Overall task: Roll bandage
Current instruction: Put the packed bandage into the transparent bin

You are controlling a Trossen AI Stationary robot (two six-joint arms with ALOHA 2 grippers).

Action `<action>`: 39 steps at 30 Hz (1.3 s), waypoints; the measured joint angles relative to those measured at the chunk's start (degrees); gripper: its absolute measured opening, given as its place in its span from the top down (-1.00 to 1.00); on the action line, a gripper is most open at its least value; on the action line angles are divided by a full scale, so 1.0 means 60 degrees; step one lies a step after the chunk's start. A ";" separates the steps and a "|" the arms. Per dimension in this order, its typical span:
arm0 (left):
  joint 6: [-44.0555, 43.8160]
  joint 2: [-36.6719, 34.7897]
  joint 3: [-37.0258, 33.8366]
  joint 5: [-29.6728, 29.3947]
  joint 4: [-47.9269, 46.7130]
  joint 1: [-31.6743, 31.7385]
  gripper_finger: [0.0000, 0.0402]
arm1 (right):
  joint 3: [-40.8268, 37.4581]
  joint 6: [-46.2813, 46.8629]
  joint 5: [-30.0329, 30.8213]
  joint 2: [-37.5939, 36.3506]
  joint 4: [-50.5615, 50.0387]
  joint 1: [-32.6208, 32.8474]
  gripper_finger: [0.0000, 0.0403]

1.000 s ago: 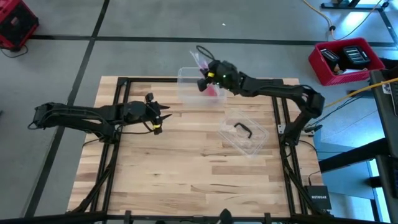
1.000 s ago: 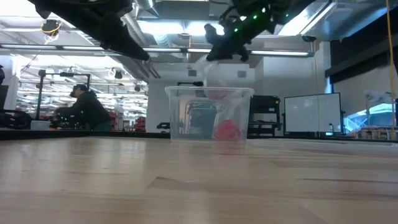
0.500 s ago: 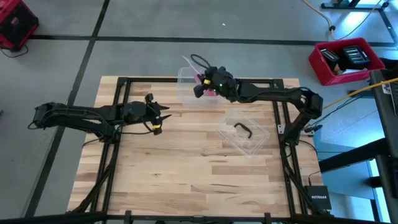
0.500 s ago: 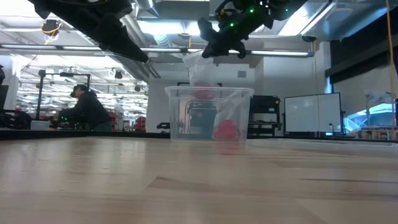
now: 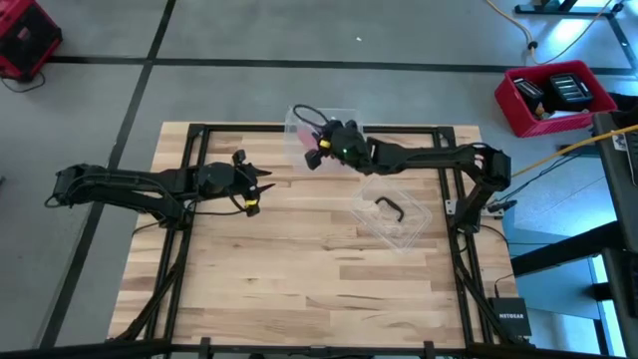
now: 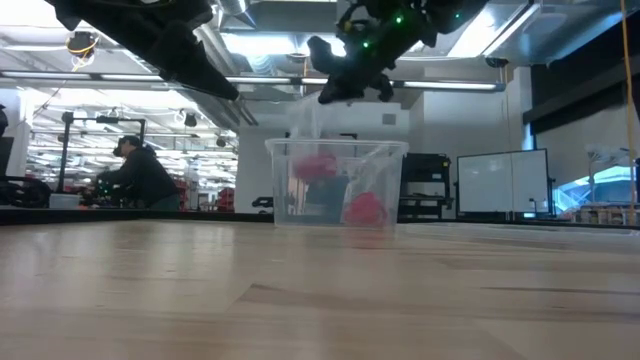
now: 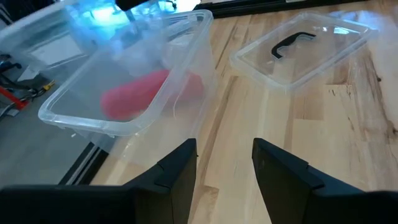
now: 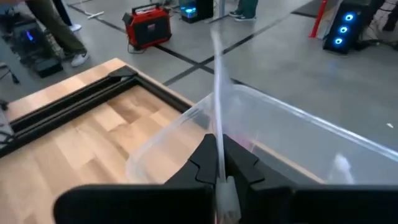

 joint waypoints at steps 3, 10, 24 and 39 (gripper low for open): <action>0.0094 0.0000 0.0000 0.0000 0.0000 0.0000 0.26 | 0.0000 0.0030 -0.0036 -0.0025 0.0150 0.0087 0.96; 0.0094 0.0000 0.0000 0.0000 0.0007 0.0000 0.26 | 0.0007 0.0689 0.0728 0.0065 -0.0633 -0.0203 0.88; -0.0075 0.0000 -0.0006 0.0000 0.0066 0.0000 0.26 | -0.1961 0.2866 0.1320 0.0330 0.0808 -0.0383 0.86; -0.0377 0.0000 -0.0007 0.0000 0.0047 0.0000 0.26 | -0.2365 0.2288 0.0969 0.0142 0.1221 -0.0376 0.86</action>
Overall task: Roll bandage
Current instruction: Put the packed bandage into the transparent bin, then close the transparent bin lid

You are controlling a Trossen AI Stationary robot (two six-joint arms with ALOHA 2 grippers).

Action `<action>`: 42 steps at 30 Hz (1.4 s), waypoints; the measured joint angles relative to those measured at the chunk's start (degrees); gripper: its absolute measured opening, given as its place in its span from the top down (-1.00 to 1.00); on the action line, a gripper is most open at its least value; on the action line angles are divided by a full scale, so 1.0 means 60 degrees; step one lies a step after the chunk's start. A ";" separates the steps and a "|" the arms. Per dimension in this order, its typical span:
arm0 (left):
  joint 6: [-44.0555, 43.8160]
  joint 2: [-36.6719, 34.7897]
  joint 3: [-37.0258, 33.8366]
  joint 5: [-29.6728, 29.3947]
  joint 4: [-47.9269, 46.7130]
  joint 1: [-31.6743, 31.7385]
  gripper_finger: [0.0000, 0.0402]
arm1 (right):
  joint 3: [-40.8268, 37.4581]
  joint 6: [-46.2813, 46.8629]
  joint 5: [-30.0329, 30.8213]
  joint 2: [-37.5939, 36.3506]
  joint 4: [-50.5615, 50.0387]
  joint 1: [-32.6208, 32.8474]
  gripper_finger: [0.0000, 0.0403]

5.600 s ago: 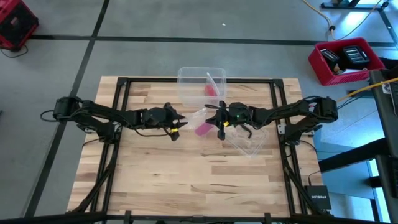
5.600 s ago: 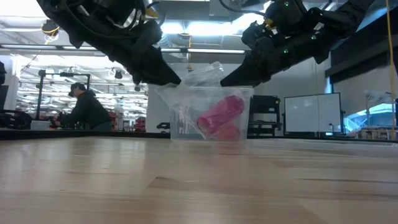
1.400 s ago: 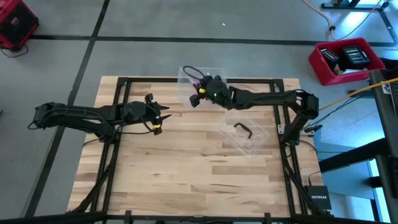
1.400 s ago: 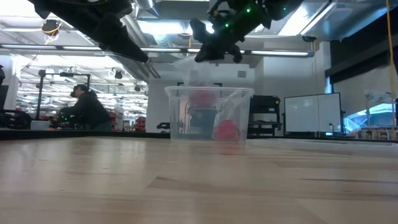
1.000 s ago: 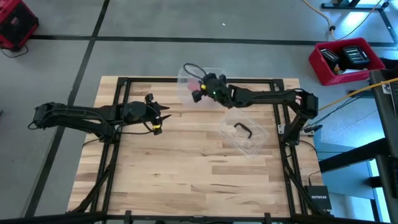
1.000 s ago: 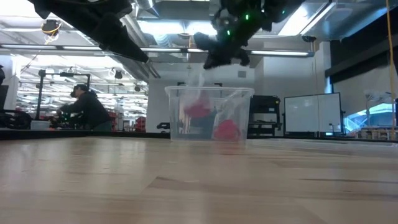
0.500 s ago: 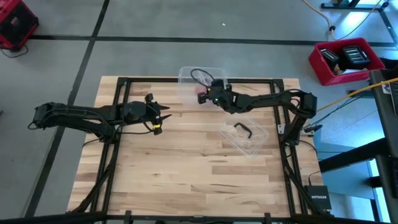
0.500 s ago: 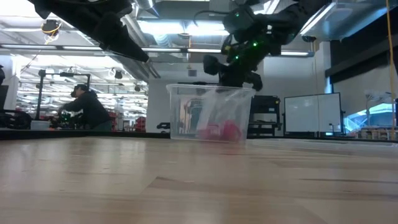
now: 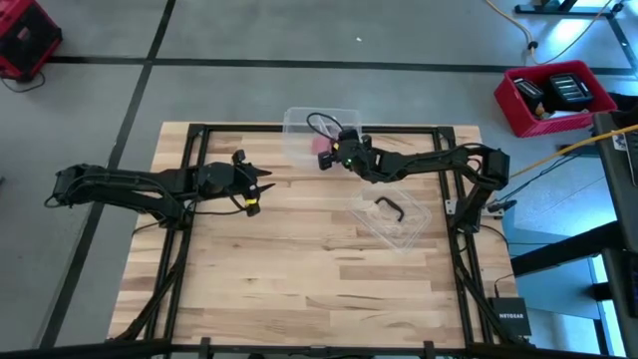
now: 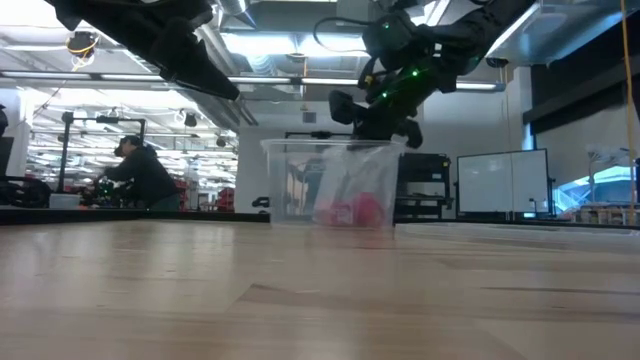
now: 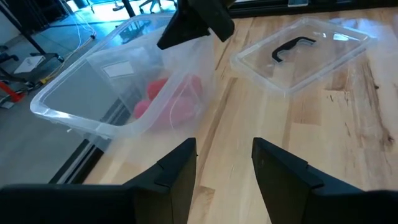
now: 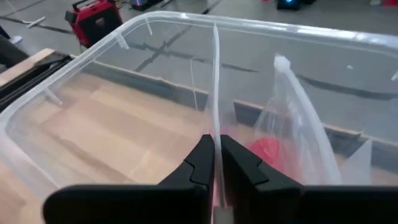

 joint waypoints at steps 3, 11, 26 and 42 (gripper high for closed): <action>-0.0021 0.0000 0.0000 0.0000 0.0004 0.0000 0.26 | -0.0002 0.0180 -0.0173 0.0000 -0.0004 0.0000 0.86; -0.0155 0.0004 0.0000 0.0003 -0.0020 0.0002 0.26 | -0.0002 0.0177 -0.0109 -0.0038 -0.0006 0.0000 0.81; -0.0146 0.0004 0.0000 0.0003 -0.0036 0.0000 0.26 | 0.0759 -0.2201 -0.0141 -0.1922 -0.1704 0.0000 0.19; -0.0993 0.1917 0.0004 0.0979 0.0688 -0.0190 0.26 | 0.0742 -0.2700 -0.4098 -0.4145 -0.9778 0.1186 0.21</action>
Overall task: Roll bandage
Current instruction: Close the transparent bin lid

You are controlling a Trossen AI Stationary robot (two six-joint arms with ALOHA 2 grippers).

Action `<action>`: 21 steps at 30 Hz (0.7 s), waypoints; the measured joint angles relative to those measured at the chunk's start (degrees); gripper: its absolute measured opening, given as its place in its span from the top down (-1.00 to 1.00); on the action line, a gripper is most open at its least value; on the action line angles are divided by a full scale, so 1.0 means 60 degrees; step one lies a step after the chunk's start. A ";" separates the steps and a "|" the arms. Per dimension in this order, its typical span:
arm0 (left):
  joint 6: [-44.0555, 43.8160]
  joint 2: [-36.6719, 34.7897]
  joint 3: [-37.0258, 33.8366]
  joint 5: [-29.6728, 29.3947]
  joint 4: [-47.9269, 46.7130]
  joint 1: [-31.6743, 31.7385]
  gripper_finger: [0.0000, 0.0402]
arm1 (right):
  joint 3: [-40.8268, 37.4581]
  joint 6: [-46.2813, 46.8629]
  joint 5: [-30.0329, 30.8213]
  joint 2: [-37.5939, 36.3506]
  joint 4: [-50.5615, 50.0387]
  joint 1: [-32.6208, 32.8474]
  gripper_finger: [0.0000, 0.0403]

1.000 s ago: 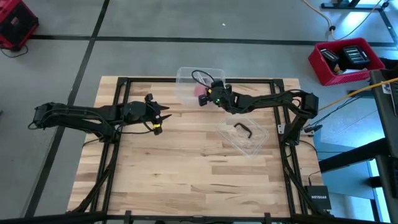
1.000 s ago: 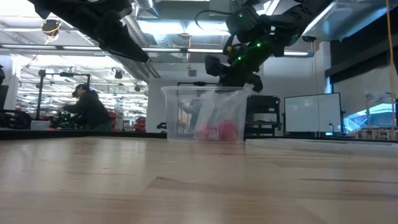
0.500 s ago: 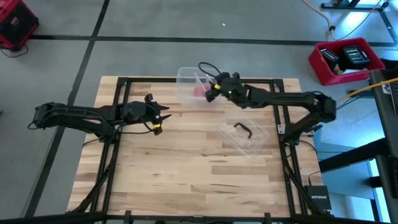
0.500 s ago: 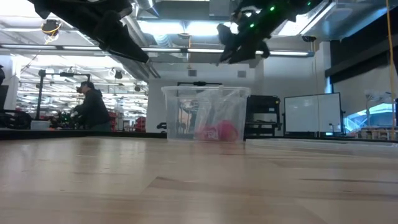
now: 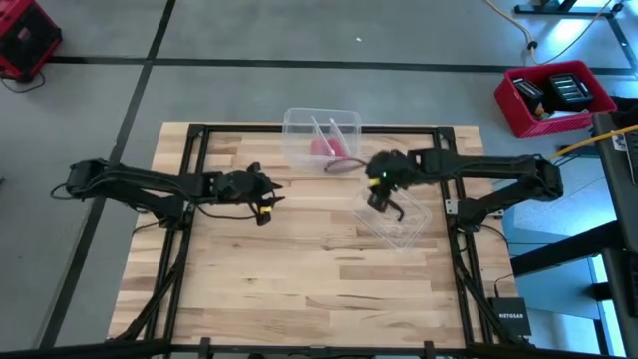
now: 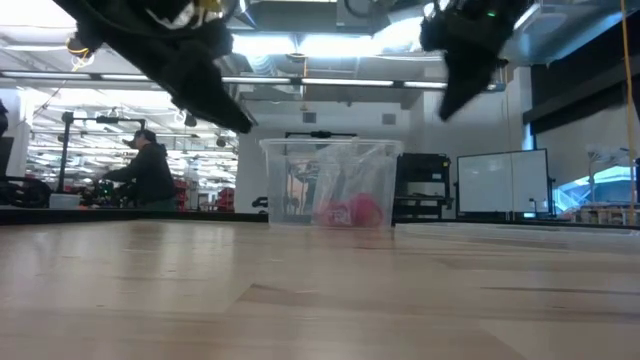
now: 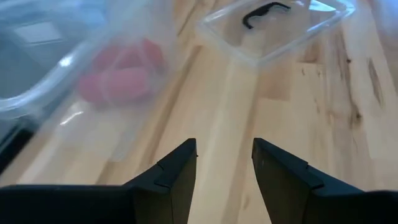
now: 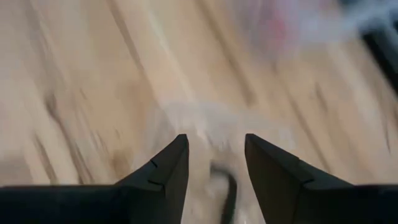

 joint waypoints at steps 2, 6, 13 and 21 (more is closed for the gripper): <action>0.0005 0.0577 0.0000 0.0133 0.0653 -0.0084 0.26 | -0.0229 0.0447 0.0191 0.0011 -0.0588 0.0300 0.21; -0.0032 0.1766 0.0001 0.0498 0.2182 -0.0208 0.26 | -0.1328 0.1390 0.0285 0.0021 -0.0654 0.0524 0.21; -0.0822 0.3591 0.0007 0.0679 0.3611 -0.0543 0.26 | -0.4048 0.2229 -0.0170 0.0029 0.1039 0.0364 0.22; -0.2155 0.5207 0.0229 0.0680 0.3884 -0.1442 0.26 | -0.5349 0.2832 -0.1548 -0.0008 0.3657 0.1118 0.22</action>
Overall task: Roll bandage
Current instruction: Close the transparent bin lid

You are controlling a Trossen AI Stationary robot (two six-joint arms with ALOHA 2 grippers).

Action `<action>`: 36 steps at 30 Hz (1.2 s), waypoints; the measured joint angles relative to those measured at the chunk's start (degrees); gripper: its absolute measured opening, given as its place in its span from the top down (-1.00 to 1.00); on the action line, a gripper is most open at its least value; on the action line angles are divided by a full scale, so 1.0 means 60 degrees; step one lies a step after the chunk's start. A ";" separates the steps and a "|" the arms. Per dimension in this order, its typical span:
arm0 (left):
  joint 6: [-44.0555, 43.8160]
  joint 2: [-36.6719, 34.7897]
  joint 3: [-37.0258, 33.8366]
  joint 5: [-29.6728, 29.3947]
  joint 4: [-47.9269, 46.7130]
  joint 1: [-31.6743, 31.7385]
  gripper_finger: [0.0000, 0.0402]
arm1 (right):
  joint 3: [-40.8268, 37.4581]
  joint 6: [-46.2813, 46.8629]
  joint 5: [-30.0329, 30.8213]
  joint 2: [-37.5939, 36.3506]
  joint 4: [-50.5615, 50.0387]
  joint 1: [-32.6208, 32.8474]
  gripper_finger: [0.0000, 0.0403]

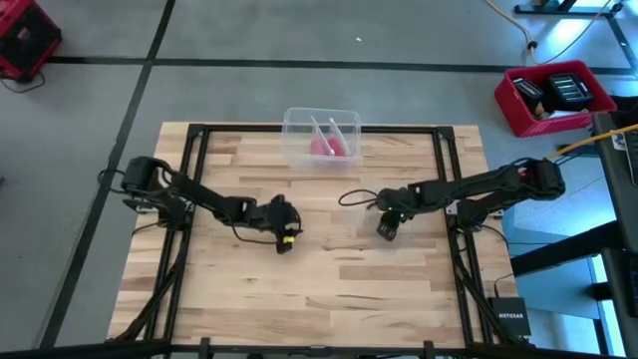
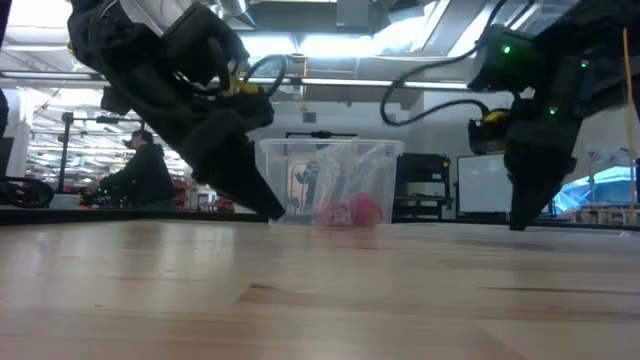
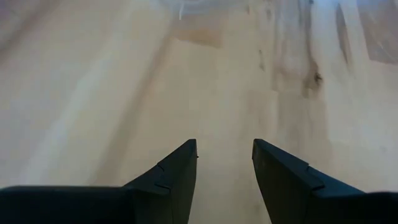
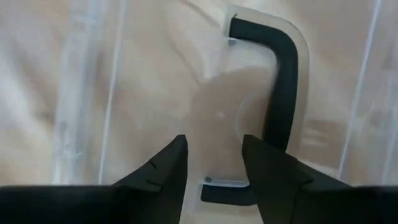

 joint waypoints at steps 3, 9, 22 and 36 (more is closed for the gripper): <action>-0.0501 0.0525 0.0254 -0.0002 0.0029 -0.0312 0.26 | -0.0071 0.0378 -0.0441 0.0038 0.1026 0.0351 0.22; -0.1274 0.1263 0.0584 -0.0075 0.0638 -0.0821 0.26 | -0.0076 0.0845 -0.0663 0.0761 0.3329 0.0982 0.22; -0.0530 0.1640 0.1686 -0.0802 0.0646 -0.1140 0.26 | 0.1591 -0.1624 0.0877 -0.0511 -0.1302 0.0053 0.22; 0.5370 0.3347 0.4634 -0.1957 -0.0895 -0.1325 0.26 | -0.0334 -0.1359 -0.2677 -0.1395 -0.0407 -0.2850 0.21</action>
